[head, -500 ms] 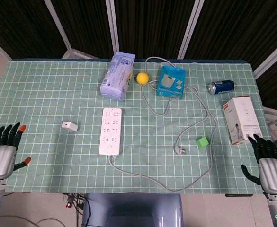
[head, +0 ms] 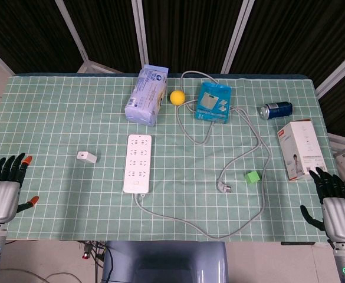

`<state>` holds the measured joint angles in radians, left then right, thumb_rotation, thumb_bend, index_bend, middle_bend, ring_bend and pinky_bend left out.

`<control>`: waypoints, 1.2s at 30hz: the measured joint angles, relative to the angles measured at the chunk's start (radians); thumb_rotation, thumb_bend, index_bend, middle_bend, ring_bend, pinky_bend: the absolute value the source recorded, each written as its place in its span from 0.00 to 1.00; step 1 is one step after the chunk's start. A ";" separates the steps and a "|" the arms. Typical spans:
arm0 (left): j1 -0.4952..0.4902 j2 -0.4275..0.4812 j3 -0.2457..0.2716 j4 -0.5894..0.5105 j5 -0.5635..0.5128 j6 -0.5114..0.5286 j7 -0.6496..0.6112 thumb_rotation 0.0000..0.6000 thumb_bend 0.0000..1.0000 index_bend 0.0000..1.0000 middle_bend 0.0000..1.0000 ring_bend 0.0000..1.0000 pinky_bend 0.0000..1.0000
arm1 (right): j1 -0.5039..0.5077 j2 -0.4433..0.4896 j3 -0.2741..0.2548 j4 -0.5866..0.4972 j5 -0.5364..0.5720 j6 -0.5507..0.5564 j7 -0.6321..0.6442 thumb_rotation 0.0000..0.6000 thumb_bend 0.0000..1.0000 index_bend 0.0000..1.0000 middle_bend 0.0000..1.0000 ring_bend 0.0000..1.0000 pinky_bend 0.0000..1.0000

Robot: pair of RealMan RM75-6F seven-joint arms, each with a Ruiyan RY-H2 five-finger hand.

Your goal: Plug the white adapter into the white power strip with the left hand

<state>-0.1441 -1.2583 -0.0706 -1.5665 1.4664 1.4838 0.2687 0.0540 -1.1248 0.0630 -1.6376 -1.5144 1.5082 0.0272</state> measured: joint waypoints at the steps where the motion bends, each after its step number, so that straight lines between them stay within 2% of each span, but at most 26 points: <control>1: -0.002 0.000 -0.003 -0.004 -0.006 -0.005 -0.002 1.00 0.00 0.00 0.00 0.00 0.00 | 0.000 0.000 0.001 -0.001 0.002 -0.002 0.002 1.00 0.40 0.00 0.00 0.00 0.04; 11: -0.079 0.021 -0.057 -0.075 -0.102 -0.130 0.045 1.00 0.00 0.00 0.00 0.00 0.01 | 0.002 0.007 0.003 -0.004 0.013 -0.012 0.026 1.00 0.40 0.00 0.00 0.00 0.04; 14: -0.128 0.020 -0.086 -0.076 -0.129 -0.179 0.092 1.00 0.00 0.01 0.01 0.04 0.15 | 0.002 0.008 0.003 -0.005 0.014 -0.015 0.025 1.00 0.40 0.00 0.00 0.00 0.04; 16: -0.163 0.018 -0.105 -0.073 -0.153 -0.216 0.126 1.00 0.00 0.05 0.06 0.16 0.30 | 0.002 0.008 0.003 -0.006 0.017 -0.016 0.026 1.00 0.40 0.00 0.00 0.00 0.04; 18: -0.197 0.015 -0.122 -0.068 -0.182 -0.255 0.160 1.00 0.00 0.08 0.10 0.27 0.41 | 0.002 0.008 0.004 -0.007 0.020 -0.017 0.027 1.00 0.40 0.00 0.00 0.00 0.04; 21: -0.241 0.012 -0.141 -0.062 -0.233 -0.316 0.196 1.00 0.00 0.11 0.15 0.39 0.54 | 0.002 0.010 0.005 -0.009 0.025 -0.021 0.030 1.00 0.40 0.00 0.00 0.00 0.04; 25: -0.301 0.012 -0.159 -0.055 -0.316 -0.407 0.244 1.00 0.01 0.15 0.18 0.46 0.62 | 0.003 0.011 0.005 -0.010 0.029 -0.025 0.035 1.00 0.40 0.00 0.00 0.00 0.04; 27: -0.337 0.011 -0.165 -0.048 -0.363 -0.456 0.269 1.00 0.01 0.15 0.18 0.45 0.60 | 0.003 0.011 0.006 -0.011 0.031 -0.026 0.036 1.00 0.40 0.00 0.00 0.00 0.04; 29: -0.365 0.009 -0.169 -0.038 -0.400 -0.490 0.287 1.00 0.01 0.15 0.18 0.38 0.53 | 0.003 0.012 0.006 -0.012 0.034 -0.029 0.038 1.00 0.40 0.00 0.00 0.00 0.04; 33: -0.418 -0.004 -0.168 -0.001 -0.473 -0.540 0.332 1.00 0.01 0.15 0.17 0.19 0.30 | 0.004 0.013 0.007 -0.014 0.038 -0.033 0.041 1.00 0.40 0.00 0.00 0.00 0.04; 36: -0.443 -0.018 -0.159 0.023 -0.509 -0.556 0.354 1.00 0.03 0.18 0.17 0.14 0.22 | 0.004 0.014 0.007 -0.017 0.040 -0.036 0.043 1.00 0.40 0.00 0.00 0.00 0.04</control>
<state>-0.5872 -1.2759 -0.2300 -1.5437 0.9570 0.9280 0.6232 0.0584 -1.1105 0.0699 -1.6549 -1.4742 1.4725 0.0699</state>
